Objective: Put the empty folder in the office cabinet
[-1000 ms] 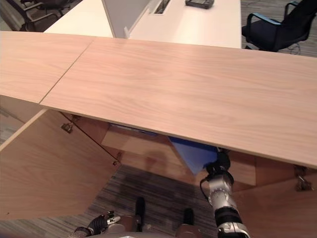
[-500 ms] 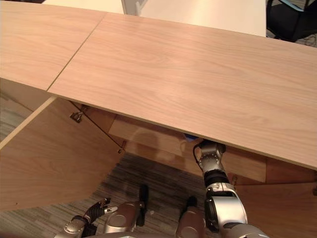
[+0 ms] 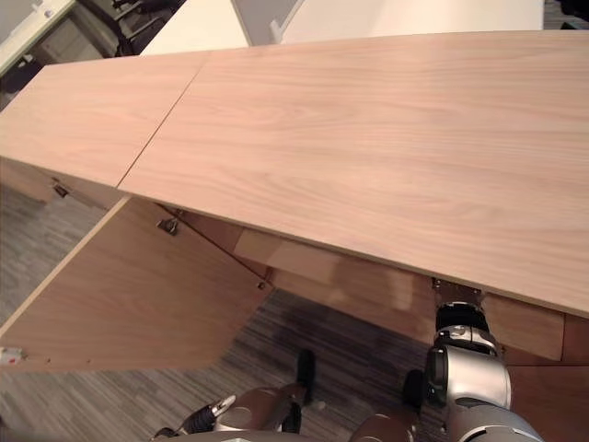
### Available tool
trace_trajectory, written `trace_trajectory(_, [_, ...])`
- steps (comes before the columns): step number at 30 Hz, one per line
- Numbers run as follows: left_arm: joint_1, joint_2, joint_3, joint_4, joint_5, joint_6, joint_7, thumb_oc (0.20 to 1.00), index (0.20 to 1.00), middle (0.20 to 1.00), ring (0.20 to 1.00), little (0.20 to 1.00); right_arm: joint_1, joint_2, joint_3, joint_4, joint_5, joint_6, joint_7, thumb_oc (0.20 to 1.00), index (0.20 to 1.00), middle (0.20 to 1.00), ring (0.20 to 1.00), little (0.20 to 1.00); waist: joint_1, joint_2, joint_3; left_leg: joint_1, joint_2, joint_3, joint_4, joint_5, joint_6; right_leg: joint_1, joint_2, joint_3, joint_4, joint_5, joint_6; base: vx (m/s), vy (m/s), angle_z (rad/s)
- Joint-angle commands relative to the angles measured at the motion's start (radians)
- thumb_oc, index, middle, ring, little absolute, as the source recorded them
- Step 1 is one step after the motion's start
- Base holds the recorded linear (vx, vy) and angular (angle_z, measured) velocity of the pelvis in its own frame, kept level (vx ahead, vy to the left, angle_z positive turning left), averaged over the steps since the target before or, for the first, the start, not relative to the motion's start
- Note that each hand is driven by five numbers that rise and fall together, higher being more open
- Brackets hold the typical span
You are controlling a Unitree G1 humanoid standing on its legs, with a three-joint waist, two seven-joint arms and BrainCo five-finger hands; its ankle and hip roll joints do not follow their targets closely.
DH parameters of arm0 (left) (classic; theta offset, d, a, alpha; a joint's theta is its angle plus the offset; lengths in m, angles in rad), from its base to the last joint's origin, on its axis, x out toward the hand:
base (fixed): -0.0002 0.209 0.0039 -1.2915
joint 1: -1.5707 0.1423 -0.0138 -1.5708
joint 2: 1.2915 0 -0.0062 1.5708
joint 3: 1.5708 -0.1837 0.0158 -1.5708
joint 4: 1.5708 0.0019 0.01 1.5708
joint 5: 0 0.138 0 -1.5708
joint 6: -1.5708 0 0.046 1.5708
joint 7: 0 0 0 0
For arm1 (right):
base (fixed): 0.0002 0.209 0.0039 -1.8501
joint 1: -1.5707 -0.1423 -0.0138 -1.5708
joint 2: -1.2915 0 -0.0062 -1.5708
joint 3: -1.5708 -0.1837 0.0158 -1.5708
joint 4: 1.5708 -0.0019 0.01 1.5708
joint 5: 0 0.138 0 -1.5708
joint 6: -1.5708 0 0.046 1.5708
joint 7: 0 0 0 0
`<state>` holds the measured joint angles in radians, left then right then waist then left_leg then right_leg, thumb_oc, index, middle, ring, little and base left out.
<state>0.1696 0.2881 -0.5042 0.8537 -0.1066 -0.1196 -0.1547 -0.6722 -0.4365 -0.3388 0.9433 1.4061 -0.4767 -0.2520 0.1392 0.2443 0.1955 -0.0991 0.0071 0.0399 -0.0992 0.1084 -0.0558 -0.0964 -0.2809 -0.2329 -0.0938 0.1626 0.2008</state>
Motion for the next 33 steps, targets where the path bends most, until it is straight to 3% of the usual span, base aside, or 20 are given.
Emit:
trace_trajectory(1, [-0.029,0.048,-0.063,-0.034,-0.049,-0.021,-0.038,1.000,1.000,1.000,1.000,1.000,-0.141,-0.057,-0.022,0.028,0.023,-0.044,-0.006,0.200,0.200,0.200,0.200,0.200,0.028,-0.045,-0.017,0.056,0.033,-0.056,0.019,-0.110,-0.032,0.048,-0.007,-0.014,0.013,-0.089,0.051,0.03,-0.044,0.10])
trace_trajectory(6, [-0.006,0.056,-0.066,-0.043,-0.034,-0.013,-0.044,1.000,1.000,1.000,1.000,1.000,-0.114,-0.040,-0.013,0.000,0.011,-0.057,-0.013,0.200,0.200,0.200,0.200,0.200,0.027,-0.039,-0.020,0.062,0.039,-0.061,0.017,-0.111,-0.034,0.058,0.003,-0.007,0.013,-0.101,0.045,0.01,-0.038,0.11])
trace_trajectory(7, [0.002,0.056,-0.063,-0.046,-0.025,-0.011,-0.041,1.000,1.000,1.000,1.000,1.000,-0.096,0.011,-0.003,-0.028,0.007,-0.075,-0.023,0.200,0.200,0.200,0.200,0.200,0.024,-0.039,-0.021,0.069,0.044,-0.063,0.017,-0.115,-0.034,0.066,0.012,-0.004,0.013,-0.111,0.039,0.03,-0.046,0.05])
trace_trajectory(11, [0.005,0.062,-0.059,-0.051,-0.032,-0.007,-0.036,1.000,1.000,1.000,1.000,1.000,-0.096,0.054,0.006,-0.043,-0.002,-0.078,-0.036,0.200,0.200,0.200,0.200,0.200,0.021,-0.043,-0.021,0.077,0.049,-0.066,0.017,-0.118,-0.035,0.074,0.020,0.003,0.014,-0.120,0.032,0.02,-0.036,-0.03])
trace_trajectory(17, [0.007,0.071,-0.057,-0.057,-0.024,-0.006,-0.034,1.000,1.000,1.000,1.000,1.000,-0.095,0.047,0.008,-0.009,-0.004,-0.060,-0.038,0.200,0.200,0.200,0.200,0.200,0.021,-0.049,-0.018,0.081,0.052,-0.074,0.018,-0.121,-0.033,0.085,0.027,0.004,0.016,-0.130,0.028,0.00,-0.006,0.00])
trace_trajectory(24, [-0.006,0.103,-0.066,-0.073,-0.043,-0.002,-0.054,1.000,1.000,1.000,1.000,1.000,-0.137,-0.111,0.009,0.144,0.017,0.029,-0.015,0.200,0.200,0.200,0.200,0.200,0.036,-0.034,0.019,0.044,0.052,-0.094,0.037,-0.124,-0.036,0.048,0.023,-0.002,0.052,-0.144,0.026,-0.02,-0.007,0.09])
trace_trajectory(29, [-0.035,0.145,-0.078,-0.101,-0.082,-0.013,-0.056,1.000,1.000,1.000,1.000,1.000,-0.216,-0.213,0.025,0.246,0.035,0.067,-0.012,0.200,0.200,0.200,0.200,0.200,0.051,-0.019,0.121,-0.118,0.048,-0.095,0.205,-0.152,-0.055,-0.086,0.005,0.013,0.172,-0.168,0.007,-0.19,-0.059,0.02])
trace_trajectory(33, [-0.042,0.168,-0.086,-0.111,-0.065,-0.017,-0.057,1.000,1.000,1.000,1.000,1.000,-0.247,-0.271,0.033,0.299,0.042,0.089,-0.018,0.200,0.200,0.200,0.200,0.200,0.059,0.000,0.145,-0.187,0.048,-0.091,0.273,-0.173,-0.063,-0.166,-0.004,0.028,0.242,-0.190,0.000,-0.09,-0.037,0.09])
